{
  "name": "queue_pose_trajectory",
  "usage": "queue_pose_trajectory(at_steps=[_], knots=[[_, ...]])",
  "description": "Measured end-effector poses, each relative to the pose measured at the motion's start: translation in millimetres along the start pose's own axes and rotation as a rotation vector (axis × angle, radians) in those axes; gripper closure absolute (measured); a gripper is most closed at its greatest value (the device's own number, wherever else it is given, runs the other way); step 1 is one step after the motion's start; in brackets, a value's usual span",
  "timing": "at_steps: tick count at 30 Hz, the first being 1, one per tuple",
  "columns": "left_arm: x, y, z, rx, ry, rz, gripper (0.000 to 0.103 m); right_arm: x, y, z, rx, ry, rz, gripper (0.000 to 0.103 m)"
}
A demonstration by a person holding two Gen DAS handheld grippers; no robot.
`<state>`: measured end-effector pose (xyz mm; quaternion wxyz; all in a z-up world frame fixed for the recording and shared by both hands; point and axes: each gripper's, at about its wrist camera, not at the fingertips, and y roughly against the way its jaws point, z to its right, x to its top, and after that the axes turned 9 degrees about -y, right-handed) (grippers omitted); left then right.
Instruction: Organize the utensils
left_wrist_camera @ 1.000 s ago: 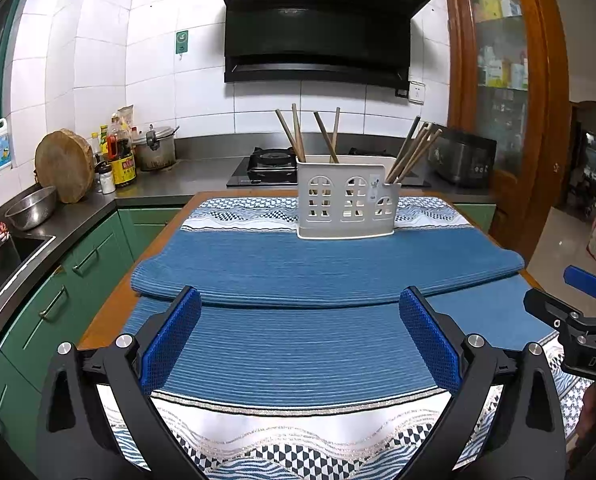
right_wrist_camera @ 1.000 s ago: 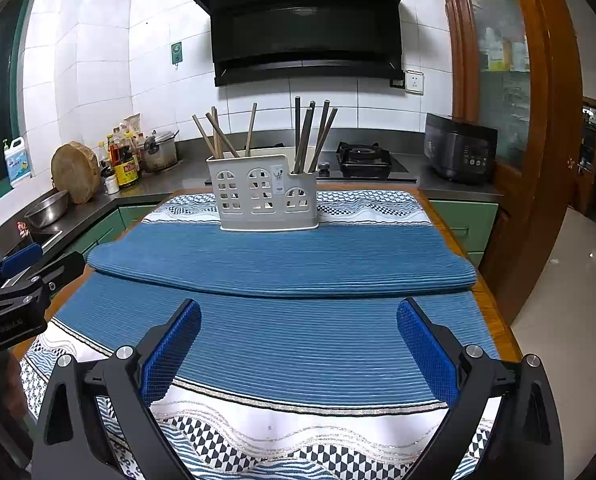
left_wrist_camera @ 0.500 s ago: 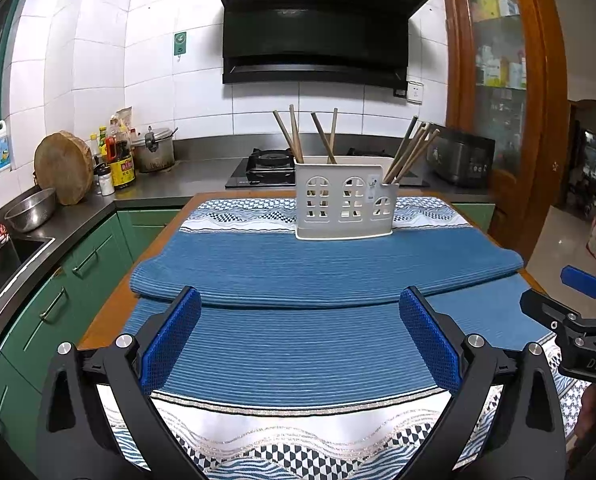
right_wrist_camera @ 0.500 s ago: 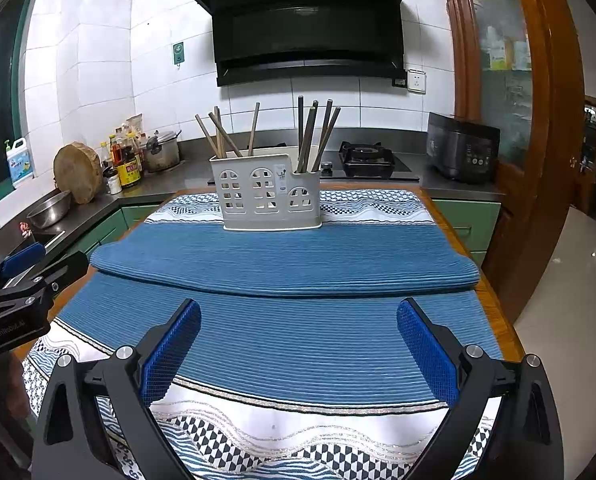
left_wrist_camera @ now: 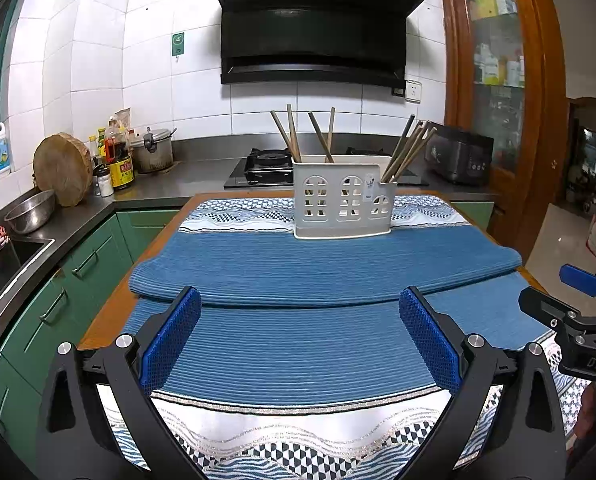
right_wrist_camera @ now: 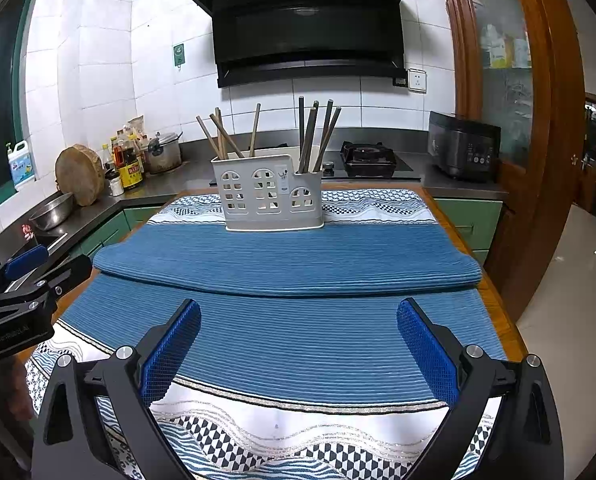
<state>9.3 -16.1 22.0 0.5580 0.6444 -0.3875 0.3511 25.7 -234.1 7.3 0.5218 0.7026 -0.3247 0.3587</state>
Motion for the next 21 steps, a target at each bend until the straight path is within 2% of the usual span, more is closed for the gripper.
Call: queue_pose_trajectory(at_steps=[21], knots=[[2.4,3.2,6.0,0.006,-0.021,0.010,0.005,1.6,-0.2,0.7,0.006,-0.001,0.001,0.008]])
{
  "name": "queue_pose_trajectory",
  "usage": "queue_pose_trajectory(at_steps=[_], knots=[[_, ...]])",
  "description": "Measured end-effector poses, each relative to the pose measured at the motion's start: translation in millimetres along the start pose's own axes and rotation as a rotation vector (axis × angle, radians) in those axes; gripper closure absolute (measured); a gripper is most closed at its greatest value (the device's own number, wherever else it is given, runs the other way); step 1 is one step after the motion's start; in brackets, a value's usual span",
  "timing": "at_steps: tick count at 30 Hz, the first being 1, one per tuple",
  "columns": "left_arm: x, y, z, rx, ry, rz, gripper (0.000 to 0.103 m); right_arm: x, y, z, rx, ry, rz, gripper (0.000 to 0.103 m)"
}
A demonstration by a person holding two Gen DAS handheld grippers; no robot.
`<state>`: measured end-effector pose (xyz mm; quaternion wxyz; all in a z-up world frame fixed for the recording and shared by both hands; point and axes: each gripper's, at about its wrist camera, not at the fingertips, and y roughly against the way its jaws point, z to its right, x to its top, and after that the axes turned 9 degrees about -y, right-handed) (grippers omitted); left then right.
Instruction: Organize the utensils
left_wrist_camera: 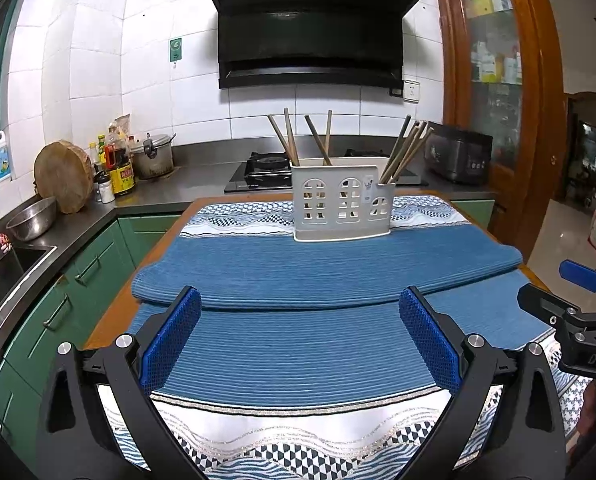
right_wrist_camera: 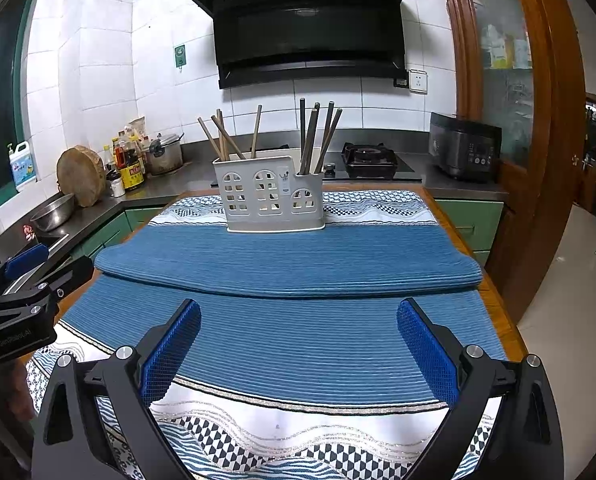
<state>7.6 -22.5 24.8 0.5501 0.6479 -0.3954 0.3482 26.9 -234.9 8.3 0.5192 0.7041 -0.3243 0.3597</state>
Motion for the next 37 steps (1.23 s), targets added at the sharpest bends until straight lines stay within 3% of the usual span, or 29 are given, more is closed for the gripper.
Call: queue_pose_trajectory(at_steps=[37], knots=[[0.9,-0.8,4.4,0.004,-0.008,-0.002,0.005,0.3,-1.1,-2.5,0.004,-0.004,0.002,0.008]])
